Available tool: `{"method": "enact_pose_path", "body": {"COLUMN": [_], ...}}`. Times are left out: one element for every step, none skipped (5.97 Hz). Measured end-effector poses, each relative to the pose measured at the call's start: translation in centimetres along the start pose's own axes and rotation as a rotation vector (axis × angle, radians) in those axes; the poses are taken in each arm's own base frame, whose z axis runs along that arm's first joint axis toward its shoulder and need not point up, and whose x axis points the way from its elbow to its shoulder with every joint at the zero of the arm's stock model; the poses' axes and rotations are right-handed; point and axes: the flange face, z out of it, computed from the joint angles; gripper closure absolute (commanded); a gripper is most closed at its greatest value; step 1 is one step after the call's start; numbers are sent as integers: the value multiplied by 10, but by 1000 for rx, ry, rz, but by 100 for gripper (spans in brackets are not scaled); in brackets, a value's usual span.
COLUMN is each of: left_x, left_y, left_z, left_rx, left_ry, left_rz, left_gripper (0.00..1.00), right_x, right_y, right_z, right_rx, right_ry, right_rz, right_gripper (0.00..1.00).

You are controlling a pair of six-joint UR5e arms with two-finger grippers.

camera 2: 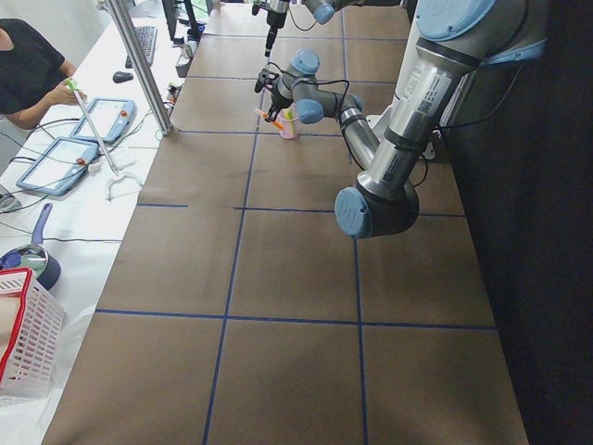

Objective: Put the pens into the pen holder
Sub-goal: 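Carry the orange marker with the left gripper over the pink cup, then lower the orange marker into the pink cup and release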

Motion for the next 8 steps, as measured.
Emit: {"method": "enact_pose_path", "body": {"left_x": [36, 57, 68, 78, 86, 88, 90, 93], "left_y": [32, 50, 58, 60, 61, 63, 66, 69], "left_z": [4, 3, 5, 10, 16, 24, 29, 31], "left_rx": [109, 166, 183, 186, 185, 179, 172, 165], "left_ry": [-7, -6, -2, 2, 0, -8, -13, -12], "left_rz": [-32, -69, -109, -124, -125, -121, -116, -114], "left_gripper": [100, 100, 100, 98, 97, 95, 94, 93], "right_x": [-1, -3, -5, -7, -8, -8, -7, -7], "right_y": [1, 4, 7, 10, 12, 14, 16, 17], "right_z": [5, 10, 13, 16, 18, 20, 22, 24], "right_rx": [20, 32, 37, 41, 42, 42, 40, 38], "right_ry": [18, 29, 34, 39, 42, 45, 49, 52], "right_rz": [-4, -7, -9, -12, -14, -16, -17, -18], "right_gripper": [0, 0, 0, 0, 0, 0, 0, 0]}}
